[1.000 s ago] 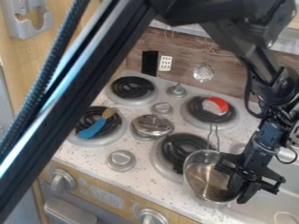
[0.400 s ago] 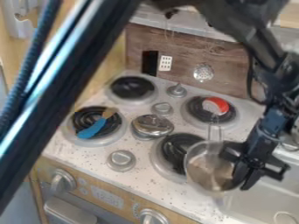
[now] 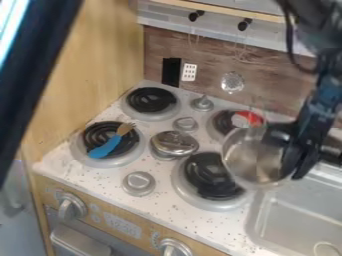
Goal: Move the silver pot to the upper left stove
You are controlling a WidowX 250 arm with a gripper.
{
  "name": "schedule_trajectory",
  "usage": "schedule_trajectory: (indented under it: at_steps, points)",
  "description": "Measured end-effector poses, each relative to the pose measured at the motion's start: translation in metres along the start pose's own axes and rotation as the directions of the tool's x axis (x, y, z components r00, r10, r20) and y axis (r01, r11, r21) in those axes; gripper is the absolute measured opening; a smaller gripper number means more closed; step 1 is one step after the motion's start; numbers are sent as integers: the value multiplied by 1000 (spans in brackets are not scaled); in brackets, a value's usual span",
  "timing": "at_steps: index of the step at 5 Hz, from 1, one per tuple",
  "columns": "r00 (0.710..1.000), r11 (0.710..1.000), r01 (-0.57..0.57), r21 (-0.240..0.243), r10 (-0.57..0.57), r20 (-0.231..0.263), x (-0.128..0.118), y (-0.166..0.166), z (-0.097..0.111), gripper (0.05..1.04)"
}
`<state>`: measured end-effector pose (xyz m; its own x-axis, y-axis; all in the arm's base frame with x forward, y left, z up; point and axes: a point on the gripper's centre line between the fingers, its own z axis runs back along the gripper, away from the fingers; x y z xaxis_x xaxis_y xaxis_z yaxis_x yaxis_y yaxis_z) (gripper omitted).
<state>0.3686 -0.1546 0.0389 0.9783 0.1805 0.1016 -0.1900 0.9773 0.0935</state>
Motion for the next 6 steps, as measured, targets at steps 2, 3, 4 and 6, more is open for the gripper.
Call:
schedule_trajectory:
  at_steps: [2,3,4,6]
  points:
    - [973,977,-207,49,210,-91,27,65,-28,67]
    - [949,957,-278,86,287,-131,33,95,-39,67]
    - [917,930,-344,130,362,-166,36,126,-55,65]
    - [880,889,-437,136,454,-137,74,158,-64,65]
